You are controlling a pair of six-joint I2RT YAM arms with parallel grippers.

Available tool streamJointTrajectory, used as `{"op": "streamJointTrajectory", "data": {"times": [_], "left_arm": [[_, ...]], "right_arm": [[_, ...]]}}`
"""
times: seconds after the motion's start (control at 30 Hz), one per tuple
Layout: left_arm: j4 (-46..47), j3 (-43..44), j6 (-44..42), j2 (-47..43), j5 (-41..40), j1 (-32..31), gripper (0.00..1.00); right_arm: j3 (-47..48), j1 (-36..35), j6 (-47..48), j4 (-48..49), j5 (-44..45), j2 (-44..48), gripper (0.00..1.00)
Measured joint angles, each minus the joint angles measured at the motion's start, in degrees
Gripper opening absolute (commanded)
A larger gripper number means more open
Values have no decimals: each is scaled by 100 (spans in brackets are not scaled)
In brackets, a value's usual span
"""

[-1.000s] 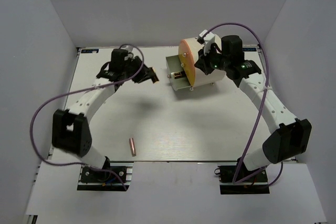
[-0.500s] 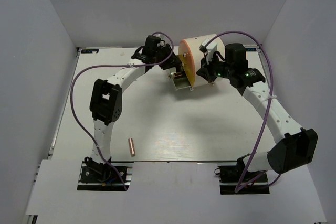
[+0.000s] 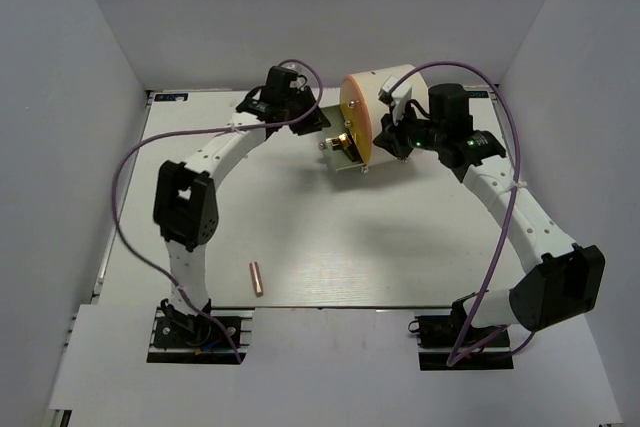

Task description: Organize the makeup

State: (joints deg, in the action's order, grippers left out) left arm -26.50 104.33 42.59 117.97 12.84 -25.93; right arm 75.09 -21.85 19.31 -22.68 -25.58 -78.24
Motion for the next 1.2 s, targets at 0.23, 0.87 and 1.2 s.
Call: {"op": "streamJointTrajectory", "data": {"times": [0.23,0.87,1.2], "left_arm": [[-1043,-2024,-365,-2953,-649,33,30],[-3567,-6081,1482,-4760,-796,-501,78],[-2546,-6398,1554,-3484,-839,-767,63]], "right_arm": [[-203,9,490,-247,-529,107,65],[-490,-9,664,-553,-1399,-2,76],[-708,-4,662,-538,-1294,0,76]]}}
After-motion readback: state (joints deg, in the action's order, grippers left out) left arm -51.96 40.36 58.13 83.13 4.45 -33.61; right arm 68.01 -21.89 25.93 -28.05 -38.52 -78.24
